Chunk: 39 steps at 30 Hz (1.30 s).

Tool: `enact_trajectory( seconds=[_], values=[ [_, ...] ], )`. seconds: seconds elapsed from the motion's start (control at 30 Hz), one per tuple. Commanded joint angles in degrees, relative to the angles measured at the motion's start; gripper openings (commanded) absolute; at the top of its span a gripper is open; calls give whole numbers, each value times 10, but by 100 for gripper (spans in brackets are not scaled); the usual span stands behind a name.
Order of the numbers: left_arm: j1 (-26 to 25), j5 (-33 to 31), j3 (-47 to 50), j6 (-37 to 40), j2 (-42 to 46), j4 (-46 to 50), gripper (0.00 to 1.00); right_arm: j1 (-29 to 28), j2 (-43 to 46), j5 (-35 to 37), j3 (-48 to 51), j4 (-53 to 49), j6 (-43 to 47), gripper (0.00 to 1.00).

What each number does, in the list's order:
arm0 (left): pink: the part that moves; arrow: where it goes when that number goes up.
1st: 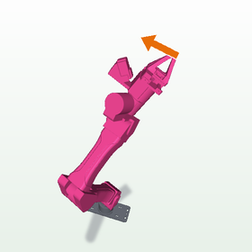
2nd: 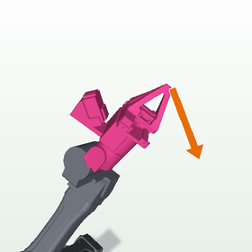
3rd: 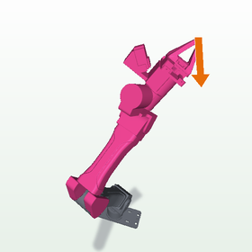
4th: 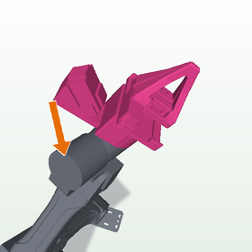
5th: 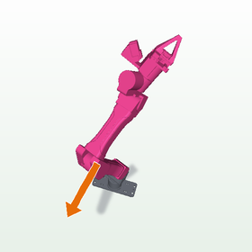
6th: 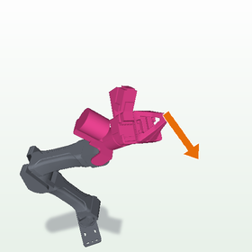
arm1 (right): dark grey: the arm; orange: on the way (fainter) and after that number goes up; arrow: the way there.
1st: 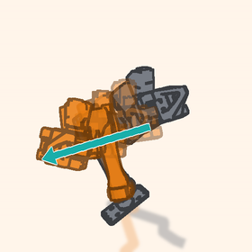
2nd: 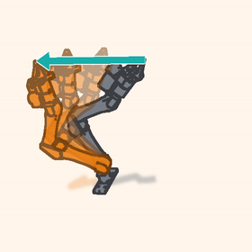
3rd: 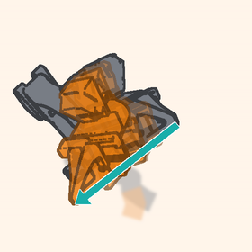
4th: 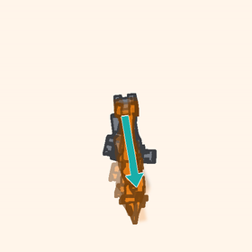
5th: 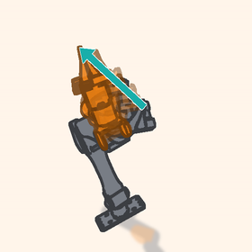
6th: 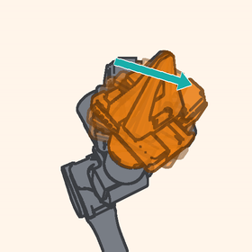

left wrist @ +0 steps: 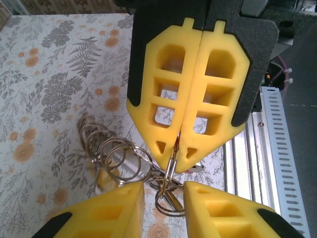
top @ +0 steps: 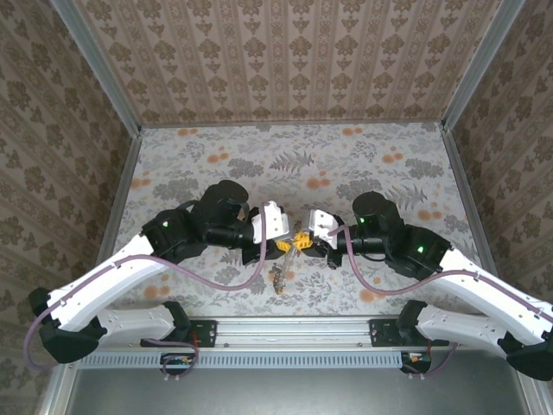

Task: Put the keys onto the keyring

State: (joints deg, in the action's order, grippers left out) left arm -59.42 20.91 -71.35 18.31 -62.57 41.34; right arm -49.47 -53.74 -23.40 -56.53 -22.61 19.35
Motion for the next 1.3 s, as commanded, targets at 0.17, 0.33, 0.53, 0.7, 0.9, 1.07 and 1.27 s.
enact_trajectory(
  seconds=[0.17,0.33,0.53,0.7,0.9,1.07,1.27],
  values=[
    [-6,11,-18,11,-7,2,26,-4,-2,-23,-21,4,8,0],
    [-7,10,-25,9,1,6,27,-4,-6,-18,-22,-7,11,0],
    [-10,16,-29,9,-12,11,26,-4,-15,-22,-26,-9,14,0],
    [-11,17,-29,11,-12,11,18,-4,-18,-29,-29,-11,15,0],
    [-10,39,-26,14,-15,5,0,-4,-17,-33,-29,-8,15,0],
    [-5,68,-10,2,3,-20,0,-4,14,-45,-1,26,6,0],
    [51,197,36,-54,54,-123,0,-4,31,-52,19,59,-24,13]
  ],
)
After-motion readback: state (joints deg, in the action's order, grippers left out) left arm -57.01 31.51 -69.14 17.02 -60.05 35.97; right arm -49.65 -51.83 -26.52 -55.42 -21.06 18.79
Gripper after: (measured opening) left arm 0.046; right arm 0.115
